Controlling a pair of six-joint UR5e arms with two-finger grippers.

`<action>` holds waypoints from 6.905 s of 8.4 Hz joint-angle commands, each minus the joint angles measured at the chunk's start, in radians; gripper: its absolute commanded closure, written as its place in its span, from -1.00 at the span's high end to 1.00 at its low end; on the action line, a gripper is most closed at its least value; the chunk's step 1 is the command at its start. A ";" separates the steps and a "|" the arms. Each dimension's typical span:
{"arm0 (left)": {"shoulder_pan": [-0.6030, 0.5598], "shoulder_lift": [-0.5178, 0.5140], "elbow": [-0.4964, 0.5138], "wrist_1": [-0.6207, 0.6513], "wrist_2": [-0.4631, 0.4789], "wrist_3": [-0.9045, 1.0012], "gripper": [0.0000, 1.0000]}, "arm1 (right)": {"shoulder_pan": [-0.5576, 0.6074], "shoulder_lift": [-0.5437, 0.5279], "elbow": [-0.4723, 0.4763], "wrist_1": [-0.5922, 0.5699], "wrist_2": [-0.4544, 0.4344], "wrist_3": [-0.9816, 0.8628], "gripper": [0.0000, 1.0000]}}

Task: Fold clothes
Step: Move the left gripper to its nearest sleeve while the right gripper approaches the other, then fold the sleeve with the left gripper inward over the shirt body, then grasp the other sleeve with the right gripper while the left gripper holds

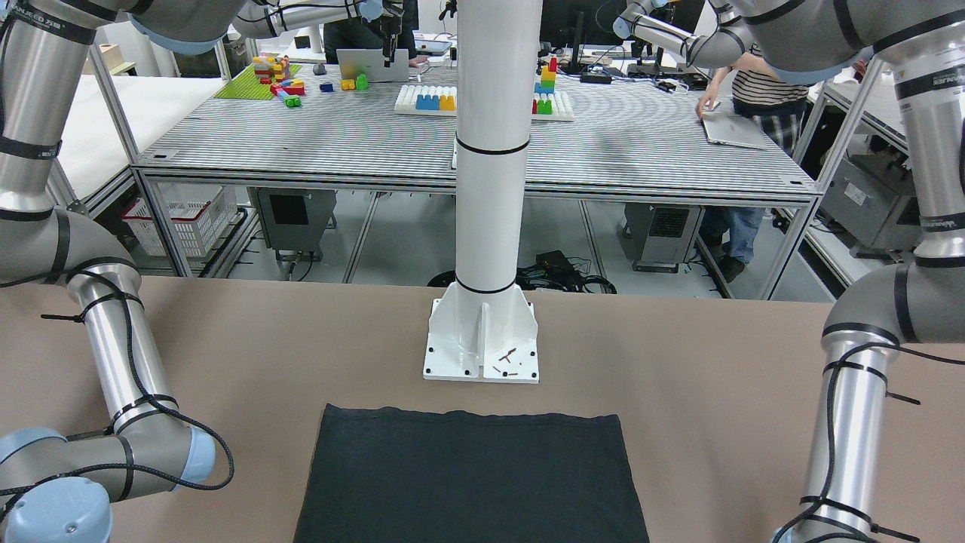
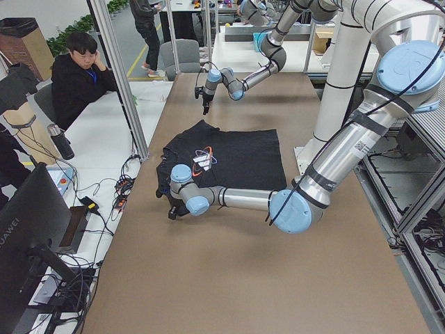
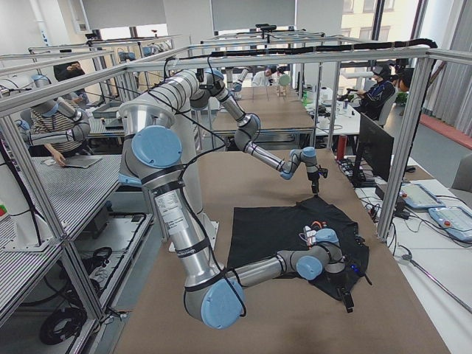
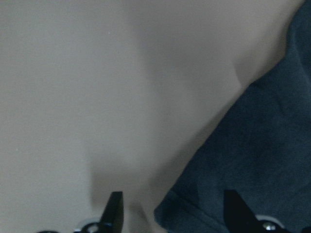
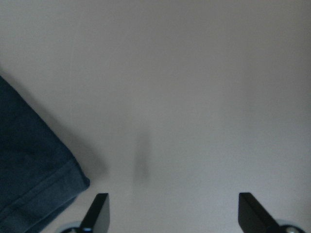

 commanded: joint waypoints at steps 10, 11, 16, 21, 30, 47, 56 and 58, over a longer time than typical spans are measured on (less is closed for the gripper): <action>-0.019 0.004 -0.100 0.011 -0.040 -0.096 -1.00 | -0.002 -0.002 -0.005 0.002 -0.002 0.000 0.87; -0.014 0.000 -0.135 0.012 -0.040 -0.165 -1.00 | -0.002 -0.003 -0.005 0.002 -0.005 0.000 0.87; 0.132 -0.206 -0.162 0.124 0.087 -0.484 -1.00 | -0.010 -0.005 -0.005 0.002 -0.008 0.000 0.87; 0.274 -0.247 -0.108 0.138 0.291 -0.508 -0.85 | -0.018 -0.008 -0.005 0.002 -0.009 0.000 0.87; 0.260 -0.257 -0.119 0.130 0.282 -0.526 0.89 | -0.074 -0.003 -0.080 0.239 -0.011 0.273 0.68; 0.265 -0.247 -0.119 0.129 0.284 -0.522 0.89 | -0.068 0.057 -0.117 0.238 0.014 0.163 0.18; 0.273 -0.247 -0.119 0.127 0.288 -0.522 0.89 | -0.058 0.046 -0.120 0.232 0.044 0.064 -0.21; 0.273 -0.246 -0.120 0.126 0.288 -0.523 0.89 | -0.058 0.046 -0.120 0.232 0.043 0.041 -0.55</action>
